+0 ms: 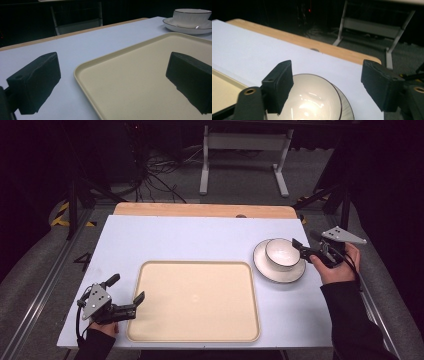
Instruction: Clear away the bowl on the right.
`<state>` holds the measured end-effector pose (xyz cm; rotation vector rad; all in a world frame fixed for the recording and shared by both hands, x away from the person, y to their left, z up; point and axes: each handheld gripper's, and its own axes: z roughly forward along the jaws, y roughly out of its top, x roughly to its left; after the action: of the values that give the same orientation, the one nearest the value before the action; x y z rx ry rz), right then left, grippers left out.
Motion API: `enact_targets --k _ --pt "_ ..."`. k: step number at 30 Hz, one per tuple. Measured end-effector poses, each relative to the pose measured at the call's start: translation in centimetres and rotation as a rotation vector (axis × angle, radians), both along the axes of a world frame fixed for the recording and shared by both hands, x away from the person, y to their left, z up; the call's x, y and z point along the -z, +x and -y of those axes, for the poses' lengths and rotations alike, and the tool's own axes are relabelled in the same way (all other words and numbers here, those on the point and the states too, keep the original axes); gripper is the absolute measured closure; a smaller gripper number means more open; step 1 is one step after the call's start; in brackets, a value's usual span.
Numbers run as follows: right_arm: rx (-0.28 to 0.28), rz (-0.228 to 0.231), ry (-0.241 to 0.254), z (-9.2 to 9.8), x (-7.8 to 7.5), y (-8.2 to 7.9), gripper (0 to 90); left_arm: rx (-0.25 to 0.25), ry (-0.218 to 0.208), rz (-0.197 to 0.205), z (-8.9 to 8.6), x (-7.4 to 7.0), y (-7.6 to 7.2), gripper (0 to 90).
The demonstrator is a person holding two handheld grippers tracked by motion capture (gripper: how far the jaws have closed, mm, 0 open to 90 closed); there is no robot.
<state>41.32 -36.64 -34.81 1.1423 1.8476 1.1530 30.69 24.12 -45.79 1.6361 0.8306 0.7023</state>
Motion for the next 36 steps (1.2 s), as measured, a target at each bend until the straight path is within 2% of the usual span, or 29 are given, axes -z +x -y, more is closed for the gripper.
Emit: enact_targets --k 5,10,11,14,19,22,25,36 --pt "0.040 -0.102 -0.032 -0.2 -0.3 0.9 34.2 0.001 0.001 0.001 0.0 0.0 0.0 0.2" --pt "0.060 -0.203 -0.036 -0.3 -0.6 1.8 35.7 0.003 0.003 0.001 0.0 0.0 0.0 0.2" --pt "0.051 -0.240 -0.029 -0.3 -0.5 2.1 35.1 0.004 0.003 0.000 0.0 0.0 0.0 0.1" --pt "0.060 -0.289 -0.054 -0.2 -0.5 2.5 37.9 0.005 0.003 0.000 0.0 0.0 0.0 0.1" --pt "0.082 -0.364 -0.060 0.0 -0.8 3.1 45.1 0.006 0.003 0.001 0.0 0.0 0.0 0.1" --pt "0.078 -0.434 -0.070 0.0 -1.0 3.4 48.9 0.007 0.004 0.001 0.0 0.0 0.0 0.2" --pt "0.089 -0.470 -0.104 0.0 -1.1 3.8 49.3 0.005 0.002 0.001 0.0 0.0 0.0 0.1" --pt "0.148 -0.564 -0.112 0.2 -1.0 5.2 49.2 0.008 0.004 0.001 0.0 0.0 0.0 0.1"
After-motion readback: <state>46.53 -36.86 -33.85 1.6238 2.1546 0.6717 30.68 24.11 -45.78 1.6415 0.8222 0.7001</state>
